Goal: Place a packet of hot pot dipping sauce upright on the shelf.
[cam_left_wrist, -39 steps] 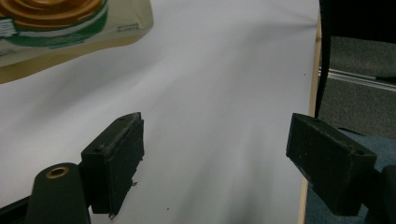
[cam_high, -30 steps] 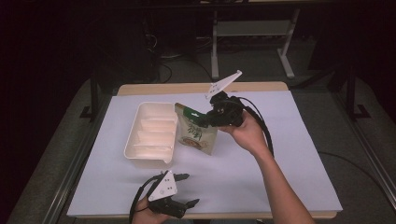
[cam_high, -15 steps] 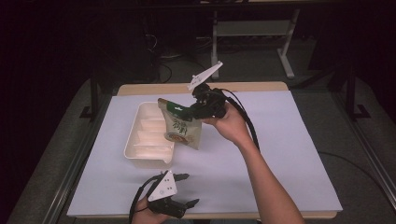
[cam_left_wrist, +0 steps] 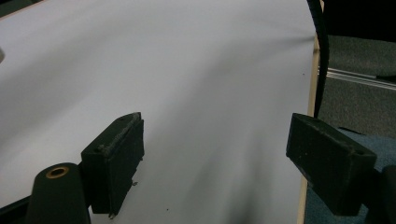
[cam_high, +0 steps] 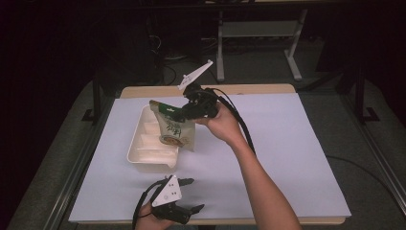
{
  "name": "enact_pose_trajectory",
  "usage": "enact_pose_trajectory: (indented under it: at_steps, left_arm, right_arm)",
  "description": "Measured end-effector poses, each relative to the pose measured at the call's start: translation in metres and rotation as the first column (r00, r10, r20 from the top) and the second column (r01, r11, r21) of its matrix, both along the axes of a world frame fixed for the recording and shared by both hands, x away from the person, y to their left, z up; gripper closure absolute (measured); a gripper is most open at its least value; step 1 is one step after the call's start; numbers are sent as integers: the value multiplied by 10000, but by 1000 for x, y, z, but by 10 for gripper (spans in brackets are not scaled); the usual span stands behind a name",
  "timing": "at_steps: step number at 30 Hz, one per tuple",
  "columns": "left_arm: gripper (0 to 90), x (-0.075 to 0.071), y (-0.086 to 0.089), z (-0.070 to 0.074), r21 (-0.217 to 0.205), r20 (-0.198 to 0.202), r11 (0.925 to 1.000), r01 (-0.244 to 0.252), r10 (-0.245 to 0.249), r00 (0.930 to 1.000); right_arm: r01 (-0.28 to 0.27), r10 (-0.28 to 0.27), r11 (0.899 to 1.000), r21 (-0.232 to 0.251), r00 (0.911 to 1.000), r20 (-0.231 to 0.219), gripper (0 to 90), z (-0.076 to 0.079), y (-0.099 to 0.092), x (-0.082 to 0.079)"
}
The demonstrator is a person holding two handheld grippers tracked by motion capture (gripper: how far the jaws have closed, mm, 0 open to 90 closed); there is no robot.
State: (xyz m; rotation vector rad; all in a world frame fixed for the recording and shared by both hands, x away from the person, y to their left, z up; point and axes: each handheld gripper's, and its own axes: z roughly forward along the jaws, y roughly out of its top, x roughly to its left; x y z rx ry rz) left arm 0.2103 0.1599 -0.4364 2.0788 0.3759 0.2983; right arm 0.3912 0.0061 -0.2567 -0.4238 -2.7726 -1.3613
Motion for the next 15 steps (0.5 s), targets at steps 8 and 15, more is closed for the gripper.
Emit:
enact_pose_trajectory:
  at_steps: [8, 15]
  left_arm:
    - [185, 0, 1, 1, -16, -7, 10000, -10, 10, 10000]
    - [185, 0, 0, 0, -46, -3, 10000, 14, -14, 10000]
  right_arm:
    - [-131, 132, 9999, 95, 9999, -75, 897, -2, 20, 6]
    - [-221, 221, 9997, 63, 9997, -79, 897, -8, 34, 12]
